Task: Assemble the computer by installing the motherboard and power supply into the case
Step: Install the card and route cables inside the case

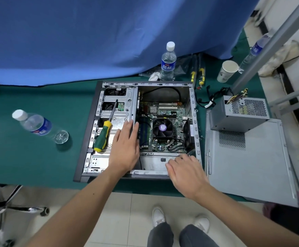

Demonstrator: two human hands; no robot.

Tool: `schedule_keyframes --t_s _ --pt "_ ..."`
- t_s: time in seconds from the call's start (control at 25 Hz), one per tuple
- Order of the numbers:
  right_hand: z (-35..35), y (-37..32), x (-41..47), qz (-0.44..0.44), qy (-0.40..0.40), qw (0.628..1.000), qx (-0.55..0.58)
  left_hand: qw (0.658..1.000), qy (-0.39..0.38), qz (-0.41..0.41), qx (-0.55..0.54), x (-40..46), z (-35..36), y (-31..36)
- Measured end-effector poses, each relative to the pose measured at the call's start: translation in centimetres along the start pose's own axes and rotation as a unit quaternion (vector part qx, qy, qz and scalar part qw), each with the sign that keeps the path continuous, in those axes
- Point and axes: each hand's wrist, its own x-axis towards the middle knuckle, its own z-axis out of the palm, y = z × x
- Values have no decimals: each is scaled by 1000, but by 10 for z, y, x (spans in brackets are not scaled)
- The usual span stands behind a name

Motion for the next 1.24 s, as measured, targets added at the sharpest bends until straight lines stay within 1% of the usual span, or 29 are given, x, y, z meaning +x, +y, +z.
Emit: schedule_keyframes --t_s 0.12,0.32,0.36,0.4,0.44,0.48,0.52,0.56,0.6,0.64,0.68,0.72,0.76,0.8,0.84,0.96,1.04,1.24 --pt "-3 4 6 -46 -36 998 8 1000 -11 -5 6 -1 1 -5" --pt "-9 6 12 -105 -57 992 44 999 -22 -4 31 0 1 -12" --pt "-11 10 14 -112 -58 989 76 999 -21 -6 31 1 1 -12" --pt "-15 13 16 -106 -53 982 148 999 -21 -8 30 1 1 -12" --pt "-17 19 15 -82 -27 963 256 999 -24 -11 30 -1 2 -11" --pt "-17 26 14 -32 38 933 357 999 -25 -14 34 -2 2 -12" --pt "-17 40 14 47 115 895 429 999 -24 -15 38 -1 1 -12" --pt "-13 57 14 139 168 853 474 999 -23 -17 40 2 -1 -11" --pt "-6 76 13 230 180 814 502 999 -23 -17 41 5 -2 -11" --pt "7 96 11 309 156 791 505 999 -24 -18 41 6 -2 -10" --pt "22 115 7 370 104 784 487 999 -23 -18 43 6 -1 -9" --pt "38 129 3 406 39 793 452 999 -20 -20 44 4 0 -8" --pt "53 139 1 418 -18 806 419 999 -19 -23 45 3 1 -9" --pt "66 144 -1 416 -54 815 400 998 -20 -24 46 3 1 -9" --pt "76 147 -1 411 -70 820 393 998 -21 -23 46 3 2 -10" --pt "87 148 6 404 -65 825 390 999 -20 -19 42 6 5 -9" --pt "89 149 9 391 -68 836 378 998 -22 -30 43 3 6 -9" --pt "88 153 4 357 -87 886 284 998 -24 -37 41 4 3 -6"
